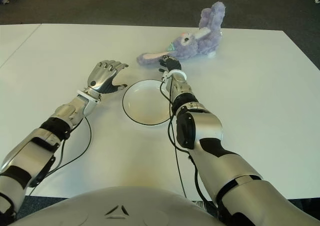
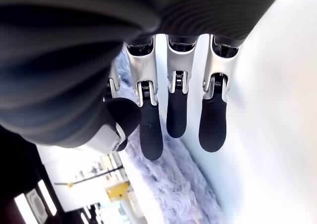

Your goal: Put the doll into the plate.

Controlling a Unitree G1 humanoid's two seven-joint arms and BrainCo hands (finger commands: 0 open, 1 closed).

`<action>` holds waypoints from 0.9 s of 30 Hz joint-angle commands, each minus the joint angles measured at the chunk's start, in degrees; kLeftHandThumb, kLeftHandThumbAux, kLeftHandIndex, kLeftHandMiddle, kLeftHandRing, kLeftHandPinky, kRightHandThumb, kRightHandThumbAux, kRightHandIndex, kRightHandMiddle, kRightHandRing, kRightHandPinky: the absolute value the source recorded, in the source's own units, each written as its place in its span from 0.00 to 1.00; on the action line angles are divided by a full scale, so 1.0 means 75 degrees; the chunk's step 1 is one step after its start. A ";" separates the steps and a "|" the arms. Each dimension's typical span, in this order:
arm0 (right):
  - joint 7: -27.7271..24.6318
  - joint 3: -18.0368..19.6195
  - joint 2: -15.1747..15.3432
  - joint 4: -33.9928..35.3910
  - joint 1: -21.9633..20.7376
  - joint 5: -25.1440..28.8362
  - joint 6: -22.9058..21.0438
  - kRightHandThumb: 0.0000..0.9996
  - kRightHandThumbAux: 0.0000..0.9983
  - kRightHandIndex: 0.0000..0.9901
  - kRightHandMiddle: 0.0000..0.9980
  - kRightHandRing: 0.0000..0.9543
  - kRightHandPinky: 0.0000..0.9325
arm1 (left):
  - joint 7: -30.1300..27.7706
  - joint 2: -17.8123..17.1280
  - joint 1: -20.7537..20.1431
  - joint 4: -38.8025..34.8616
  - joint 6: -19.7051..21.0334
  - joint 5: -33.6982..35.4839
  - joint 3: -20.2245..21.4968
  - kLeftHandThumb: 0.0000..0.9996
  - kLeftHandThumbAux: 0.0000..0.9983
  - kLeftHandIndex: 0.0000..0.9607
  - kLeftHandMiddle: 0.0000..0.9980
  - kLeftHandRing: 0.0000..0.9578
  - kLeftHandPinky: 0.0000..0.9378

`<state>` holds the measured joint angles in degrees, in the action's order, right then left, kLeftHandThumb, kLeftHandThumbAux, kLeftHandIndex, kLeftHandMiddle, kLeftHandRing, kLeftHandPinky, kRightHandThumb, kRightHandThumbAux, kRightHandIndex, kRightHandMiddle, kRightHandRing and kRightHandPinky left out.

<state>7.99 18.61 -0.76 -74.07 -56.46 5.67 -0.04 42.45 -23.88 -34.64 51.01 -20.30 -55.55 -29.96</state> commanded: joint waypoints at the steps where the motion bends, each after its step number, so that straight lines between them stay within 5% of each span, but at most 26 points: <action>1: -0.0354 -0.0677 0.0147 -0.0288 0.0062 -0.0606 -0.0732 0.21 0.44 0.00 0.00 0.04 0.16 | -0.0620 0.0798 -0.1613 0.2225 0.0110 0.0633 0.0247 0.12 0.65 0.17 0.29 0.36 0.38; 7: -0.0386 -0.0962 0.0130 -0.0293 -0.0036 -0.0783 -0.1135 0.14 0.42 0.00 0.00 0.00 0.06 | -0.1386 0.1306 -0.2340 0.3172 0.0338 0.1168 0.0458 0.08 0.63 0.10 0.24 0.33 0.35; 19: -0.0344 -0.1092 -0.0062 -0.0288 0.0106 -0.0749 -0.1248 0.10 0.39 0.00 0.00 0.00 0.02 | -0.3798 0.2375 -0.3125 0.3756 0.1114 0.2245 0.1024 0.00 0.57 0.07 0.26 0.32 0.31; 27: -0.0229 -0.1041 -0.0470 -0.0301 0.0214 -0.0637 -0.1171 0.11 0.37 0.00 0.00 0.00 0.02 | -0.4795 0.2811 -0.3791 0.3808 0.1978 0.2526 0.1212 0.00 0.56 0.02 0.15 0.18 0.17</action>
<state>6.47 10.59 -1.58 -74.28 -57.88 0.54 -6.47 8.53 -3.42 -60.65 79.05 -7.34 -37.53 -21.35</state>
